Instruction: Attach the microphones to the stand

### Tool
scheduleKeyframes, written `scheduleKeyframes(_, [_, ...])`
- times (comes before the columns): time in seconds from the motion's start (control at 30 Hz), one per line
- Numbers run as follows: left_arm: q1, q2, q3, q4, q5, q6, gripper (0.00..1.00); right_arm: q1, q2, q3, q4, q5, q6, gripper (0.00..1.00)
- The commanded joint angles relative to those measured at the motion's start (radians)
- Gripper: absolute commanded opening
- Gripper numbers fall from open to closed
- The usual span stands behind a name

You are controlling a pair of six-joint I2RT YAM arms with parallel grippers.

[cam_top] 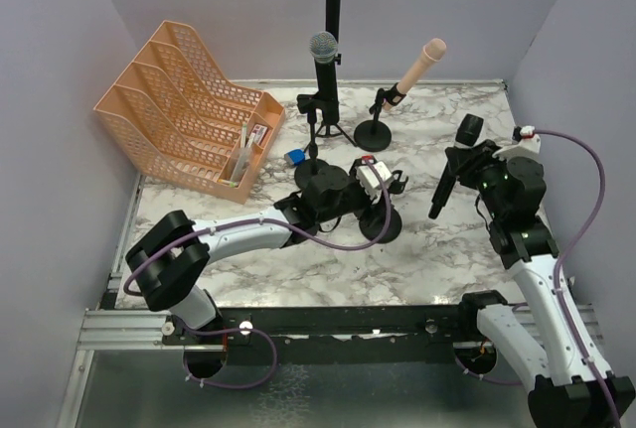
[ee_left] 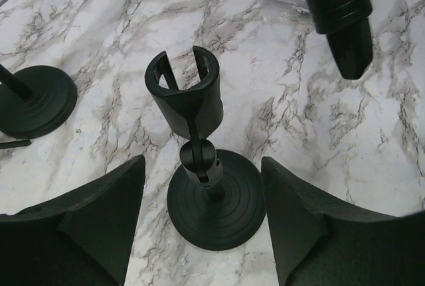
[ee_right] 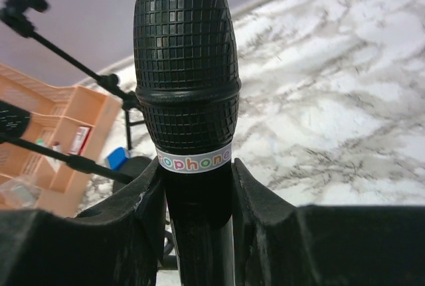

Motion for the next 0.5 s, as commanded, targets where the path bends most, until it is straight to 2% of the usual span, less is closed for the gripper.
scheduleKeyframes(0.0, [-0.003,0.045,0.052,0.024,-0.007,-0.019,0.69,-0.005,-0.079,-0.013,0.081,-0.065,-0.039,0.01])
scheduleKeyframes(0.2, [-0.003,0.09,0.081,0.025,-0.016,-0.025,0.61,-0.004,-0.098,0.013,0.059,-0.073,-0.039,0.01])
scheduleKeyframes(0.4, [-0.003,0.116,0.098,0.025,0.003,-0.049,0.4,-0.004,-0.137,-0.011,0.142,-0.142,-0.042,0.01])
scheduleKeyframes(0.47, [-0.002,0.114,0.096,0.023,0.002,-0.046,0.28,-0.003,-0.152,-0.033,0.212,-0.177,-0.044,0.01])
